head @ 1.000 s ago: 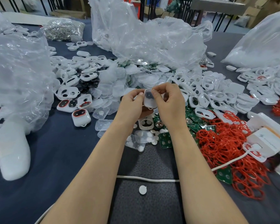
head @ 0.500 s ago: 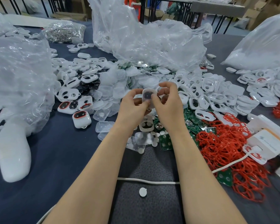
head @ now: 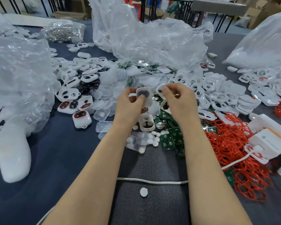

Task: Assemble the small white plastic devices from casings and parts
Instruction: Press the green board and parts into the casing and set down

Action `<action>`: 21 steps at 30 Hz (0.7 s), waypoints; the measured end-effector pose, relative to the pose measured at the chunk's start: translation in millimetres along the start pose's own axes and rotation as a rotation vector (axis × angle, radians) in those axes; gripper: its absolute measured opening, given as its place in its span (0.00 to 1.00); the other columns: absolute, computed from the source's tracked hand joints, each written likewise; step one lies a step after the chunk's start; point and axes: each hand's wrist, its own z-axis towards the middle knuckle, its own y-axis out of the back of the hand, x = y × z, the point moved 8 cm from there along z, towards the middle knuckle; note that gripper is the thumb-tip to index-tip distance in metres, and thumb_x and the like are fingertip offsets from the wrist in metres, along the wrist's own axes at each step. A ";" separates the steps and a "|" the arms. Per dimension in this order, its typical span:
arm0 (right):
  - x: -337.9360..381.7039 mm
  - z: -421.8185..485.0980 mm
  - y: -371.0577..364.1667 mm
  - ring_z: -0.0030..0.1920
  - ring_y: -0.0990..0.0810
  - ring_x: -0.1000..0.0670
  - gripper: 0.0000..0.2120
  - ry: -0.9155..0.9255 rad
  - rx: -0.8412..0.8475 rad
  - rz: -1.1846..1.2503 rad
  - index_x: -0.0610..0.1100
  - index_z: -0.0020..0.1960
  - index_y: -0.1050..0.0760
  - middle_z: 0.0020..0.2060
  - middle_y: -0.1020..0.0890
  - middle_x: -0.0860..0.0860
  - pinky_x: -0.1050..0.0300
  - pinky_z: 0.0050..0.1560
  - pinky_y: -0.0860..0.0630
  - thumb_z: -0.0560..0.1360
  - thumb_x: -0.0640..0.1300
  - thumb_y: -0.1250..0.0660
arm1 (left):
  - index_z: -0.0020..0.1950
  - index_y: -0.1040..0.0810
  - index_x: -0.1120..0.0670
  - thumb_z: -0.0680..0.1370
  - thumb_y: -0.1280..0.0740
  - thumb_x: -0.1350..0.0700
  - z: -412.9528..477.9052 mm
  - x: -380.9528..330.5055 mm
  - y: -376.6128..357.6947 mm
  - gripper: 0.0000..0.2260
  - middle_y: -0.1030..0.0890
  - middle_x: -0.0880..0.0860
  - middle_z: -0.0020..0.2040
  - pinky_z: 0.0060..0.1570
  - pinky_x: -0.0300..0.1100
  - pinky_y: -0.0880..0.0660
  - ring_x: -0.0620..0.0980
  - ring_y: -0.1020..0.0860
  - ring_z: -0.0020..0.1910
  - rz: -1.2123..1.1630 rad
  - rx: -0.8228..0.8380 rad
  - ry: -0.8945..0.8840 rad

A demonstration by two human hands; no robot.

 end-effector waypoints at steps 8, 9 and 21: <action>-10.3 -21.8 -13.9 0.33 0.29 0.57 0.07 -0.101 0.527 -0.575 0.52 0.50 0.21 0.32 0.30 0.57 0.62 0.33 0.34 0.73 0.45 0.29 | 0.54 0.28 0.58 0.78 0.35 0.62 7.0 3.3 13.7 0.06 0.22 0.54 0.43 0.27 0.30 0.27 0.53 0.22 0.43 -0.017 -0.116 0.023; -8.3 -24.2 -17.8 0.33 0.28 0.56 0.10 -0.097 0.560 -0.624 0.53 0.53 0.22 0.33 0.29 0.57 0.61 0.35 0.32 0.73 0.45 0.29 | 0.54 0.28 0.58 0.78 0.35 0.62 6.7 3.2 13.8 0.06 0.22 0.54 0.43 0.27 0.29 0.28 0.52 0.22 0.43 -0.015 -0.114 0.023; -10.1 -23.8 -22.7 0.50 0.25 0.48 0.13 -0.082 0.546 -0.630 0.49 0.54 0.27 0.55 0.27 0.48 0.60 0.42 0.30 0.72 0.46 0.28 | 0.52 0.30 0.54 0.80 0.39 0.60 5.4 9.7 12.6 0.03 0.16 0.53 0.42 0.30 0.33 0.25 0.42 0.18 0.37 -0.188 -0.105 0.134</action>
